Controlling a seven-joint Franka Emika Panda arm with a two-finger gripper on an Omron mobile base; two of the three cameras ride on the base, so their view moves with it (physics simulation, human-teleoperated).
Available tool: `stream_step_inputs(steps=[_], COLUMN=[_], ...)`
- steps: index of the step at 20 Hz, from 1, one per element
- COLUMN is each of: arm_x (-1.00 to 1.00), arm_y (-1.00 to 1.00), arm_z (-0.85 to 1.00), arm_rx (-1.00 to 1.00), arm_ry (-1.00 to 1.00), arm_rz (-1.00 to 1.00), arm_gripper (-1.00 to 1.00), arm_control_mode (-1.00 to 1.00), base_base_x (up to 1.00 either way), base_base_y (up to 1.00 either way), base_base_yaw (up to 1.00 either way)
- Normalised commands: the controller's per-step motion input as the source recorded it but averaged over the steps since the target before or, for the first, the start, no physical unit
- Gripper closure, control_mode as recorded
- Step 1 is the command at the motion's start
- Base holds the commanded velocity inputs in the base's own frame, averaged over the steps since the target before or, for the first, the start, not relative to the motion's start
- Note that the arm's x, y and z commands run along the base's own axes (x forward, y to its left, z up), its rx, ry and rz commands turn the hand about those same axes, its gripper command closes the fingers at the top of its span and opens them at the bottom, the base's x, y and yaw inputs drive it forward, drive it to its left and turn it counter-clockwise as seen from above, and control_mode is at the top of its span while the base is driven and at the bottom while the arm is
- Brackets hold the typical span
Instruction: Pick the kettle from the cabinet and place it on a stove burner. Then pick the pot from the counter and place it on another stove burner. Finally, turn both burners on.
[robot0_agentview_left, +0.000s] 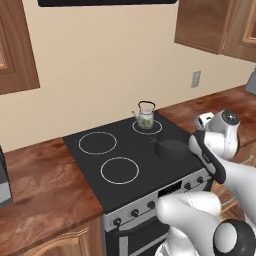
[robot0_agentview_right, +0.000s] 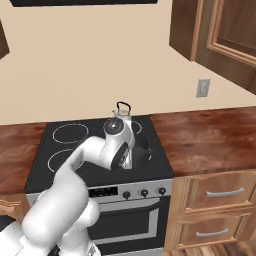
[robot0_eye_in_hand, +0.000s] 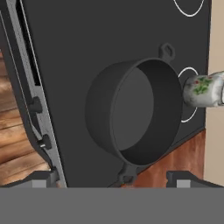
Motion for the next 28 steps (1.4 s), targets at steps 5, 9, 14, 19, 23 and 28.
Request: stream_step_inputs(steps=[5, 9, 14, 19, 23, 28], arm_x=[-0.45, -0.47, -0.51, -0.32, -0.33, -0.46], arm_y=[-0.13, -0.08, -0.12, -0.07, -0.09, -0.14], arm_z=[0.17, 0.17, 0.03, -0.01, -0.03, -0.02], arm_rx=[0.00, 0.00, 0.01, 0.09, 0.18, 0.19], arm_ry=[-0.07, -0.10, -0.07, 0.00, 0.00, 0.00], arm_rz=[-0.01, -0.03, -0.04, 0.00, -0.04, -0.09], arm_gripper=[-1.00, -1.00, -1.00, -1.00, -1.00, -1.00], arm_control_mode=[-1.00, -1.00, -1.00, -1.00, -1.00, -1.00], base_base_x=[0.00, 0.00, 0.00, 0.00, 0.00, 0.00], base_base_y=[0.00, 0.00, 0.00, 0.00, 0.00, 0.00], base_base_yaw=[0.00, 0.00, 0.00, 0.00, 0.00, 0.00])
